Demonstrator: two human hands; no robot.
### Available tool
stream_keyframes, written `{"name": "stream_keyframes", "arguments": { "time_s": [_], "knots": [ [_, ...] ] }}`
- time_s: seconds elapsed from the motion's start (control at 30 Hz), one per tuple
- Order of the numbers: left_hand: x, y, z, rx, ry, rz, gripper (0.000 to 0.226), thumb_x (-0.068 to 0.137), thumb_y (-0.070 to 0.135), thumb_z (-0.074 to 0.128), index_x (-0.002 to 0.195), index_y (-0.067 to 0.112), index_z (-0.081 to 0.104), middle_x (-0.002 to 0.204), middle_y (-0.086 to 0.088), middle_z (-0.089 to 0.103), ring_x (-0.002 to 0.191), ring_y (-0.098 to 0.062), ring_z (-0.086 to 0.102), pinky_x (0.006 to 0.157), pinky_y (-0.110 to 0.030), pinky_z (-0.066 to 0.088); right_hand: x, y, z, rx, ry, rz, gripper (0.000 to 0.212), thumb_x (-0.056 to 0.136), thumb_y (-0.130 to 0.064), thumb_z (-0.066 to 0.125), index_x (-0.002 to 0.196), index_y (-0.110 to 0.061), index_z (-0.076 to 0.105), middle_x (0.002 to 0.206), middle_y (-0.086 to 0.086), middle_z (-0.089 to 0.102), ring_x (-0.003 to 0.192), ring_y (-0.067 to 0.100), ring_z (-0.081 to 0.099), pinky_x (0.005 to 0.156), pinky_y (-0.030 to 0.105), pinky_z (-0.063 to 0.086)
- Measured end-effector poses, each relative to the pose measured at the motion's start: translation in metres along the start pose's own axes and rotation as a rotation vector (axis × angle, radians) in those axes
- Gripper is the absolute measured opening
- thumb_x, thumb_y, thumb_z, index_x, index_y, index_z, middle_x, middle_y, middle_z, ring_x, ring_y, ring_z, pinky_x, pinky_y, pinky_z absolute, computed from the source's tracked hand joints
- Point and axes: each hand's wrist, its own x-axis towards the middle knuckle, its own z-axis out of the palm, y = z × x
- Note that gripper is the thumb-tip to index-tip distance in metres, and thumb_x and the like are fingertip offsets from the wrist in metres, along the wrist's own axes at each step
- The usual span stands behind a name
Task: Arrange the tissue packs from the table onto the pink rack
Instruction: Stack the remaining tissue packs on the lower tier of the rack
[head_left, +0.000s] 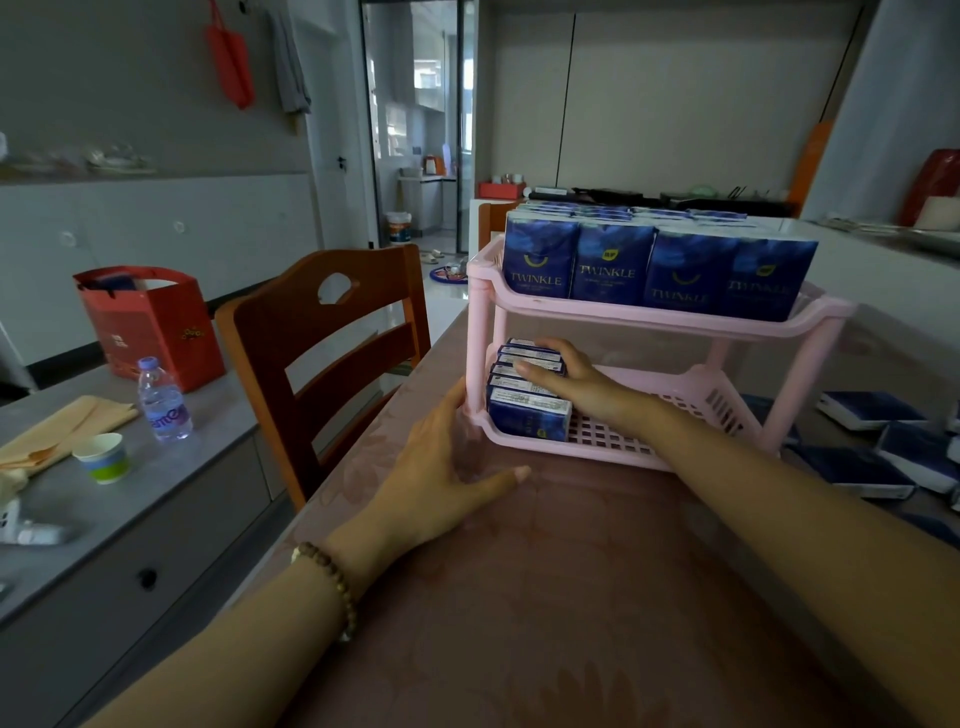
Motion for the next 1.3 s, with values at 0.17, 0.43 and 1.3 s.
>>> {"name": "stream_keyframes", "arguments": {
  "time_s": [0.17, 0.43, 1.3],
  "knots": [
    [0.001, 0.0, 0.0, 0.009, 0.007, 0.0, 0.096, 0.07, 0.047, 0.074, 0.145, 0.033, 0.015, 0.146, 0.013, 0.032, 0.131, -0.006, 0.032, 0.111, -0.031, 0.029, 0.004, -0.007, 0.009, 0.304, 0.15, 0.113, 0.089, 0.074, -0.073, 0.048, 0.146, -0.033, 0.015, 0.149, 0.001, 0.034, 0.132, 0.024, 0.039, 0.11, 0.048, 0.03],
    [0.001, 0.0, 0.001, -0.013, -0.011, -0.001, 0.098, 0.067, 0.051, 0.073, 0.144, 0.033, 0.017, 0.146, 0.013, 0.033, 0.13, -0.005, 0.035, 0.112, -0.033, 0.031, 0.013, -0.019, 0.025, 0.345, 0.265, 0.149, 0.068, 0.091, -0.053, 0.042, 0.146, -0.02, 0.018, 0.14, 0.007, 0.045, 0.119, 0.026, 0.051, 0.094, 0.034, 0.042],
    [-0.049, 0.104, 0.061, 0.0, -0.113, 0.267, 0.088, 0.071, 0.06, 0.058, 0.144, 0.032, 0.017, 0.147, 0.017, 0.021, 0.138, 0.002, 0.017, 0.113, -0.018, 0.018, -0.234, 0.023, -0.12, -0.001, -0.004, 0.029, 0.036, 0.083, -0.06, 0.046, 0.114, -0.046, 0.056, 0.126, -0.022, 0.055, 0.113, -0.005, 0.05, 0.101, 0.019, 0.035]
  ]
}}
